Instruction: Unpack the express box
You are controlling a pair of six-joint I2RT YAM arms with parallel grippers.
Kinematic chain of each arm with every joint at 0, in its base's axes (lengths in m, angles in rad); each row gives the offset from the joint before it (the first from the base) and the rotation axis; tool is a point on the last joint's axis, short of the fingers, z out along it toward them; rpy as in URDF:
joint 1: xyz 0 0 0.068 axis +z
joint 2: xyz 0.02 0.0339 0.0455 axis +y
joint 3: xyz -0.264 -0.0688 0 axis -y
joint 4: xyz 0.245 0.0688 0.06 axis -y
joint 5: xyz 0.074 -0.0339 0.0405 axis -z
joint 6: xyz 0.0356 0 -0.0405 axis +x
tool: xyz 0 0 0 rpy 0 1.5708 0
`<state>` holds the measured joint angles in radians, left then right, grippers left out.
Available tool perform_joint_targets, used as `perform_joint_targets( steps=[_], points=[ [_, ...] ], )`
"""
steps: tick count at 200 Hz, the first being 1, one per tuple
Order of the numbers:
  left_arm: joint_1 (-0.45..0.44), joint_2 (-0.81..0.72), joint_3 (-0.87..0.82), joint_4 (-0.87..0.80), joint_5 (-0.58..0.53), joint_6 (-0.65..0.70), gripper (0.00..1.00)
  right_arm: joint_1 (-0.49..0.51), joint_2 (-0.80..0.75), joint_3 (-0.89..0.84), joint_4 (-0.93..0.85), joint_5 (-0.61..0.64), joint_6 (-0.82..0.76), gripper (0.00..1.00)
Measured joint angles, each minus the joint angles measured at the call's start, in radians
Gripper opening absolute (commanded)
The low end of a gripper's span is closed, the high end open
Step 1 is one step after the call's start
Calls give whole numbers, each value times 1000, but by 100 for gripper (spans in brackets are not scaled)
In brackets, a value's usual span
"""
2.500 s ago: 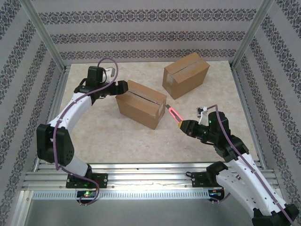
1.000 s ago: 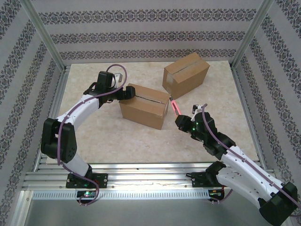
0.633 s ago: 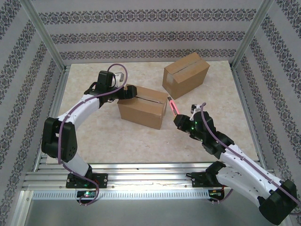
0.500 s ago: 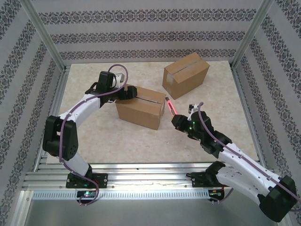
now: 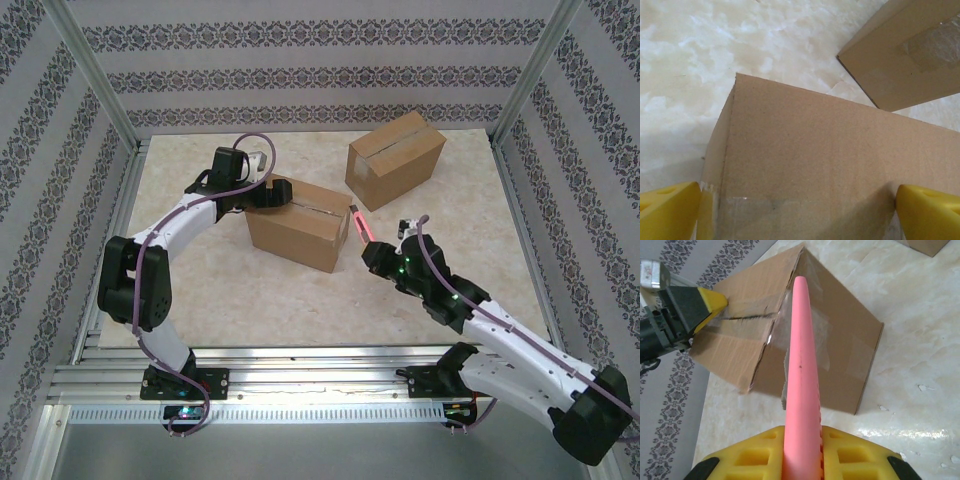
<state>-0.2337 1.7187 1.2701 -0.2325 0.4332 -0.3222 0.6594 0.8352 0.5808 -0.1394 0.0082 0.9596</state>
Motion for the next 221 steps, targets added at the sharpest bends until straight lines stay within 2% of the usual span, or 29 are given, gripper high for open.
perform_joint_targets(
  steps=[39, 120, 159, 221],
  points=[
    [0, 1, -21, 25, -1, 0, 98, -1, -61, 0, -22, -2, 0, 0],
    [-1, -38, -136, 192, -28, -12, 96, 11, -136, 0, -71, -45, 15, 0],
    [-3, -54, -178, 268, -54, -30, 96, 38, -109, 0, -68, -46, 37, 0],
    [-3, -53, -178, 275, -76, -34, 96, 57, -80, 0, -66, -4, 56, 0]
  ],
)
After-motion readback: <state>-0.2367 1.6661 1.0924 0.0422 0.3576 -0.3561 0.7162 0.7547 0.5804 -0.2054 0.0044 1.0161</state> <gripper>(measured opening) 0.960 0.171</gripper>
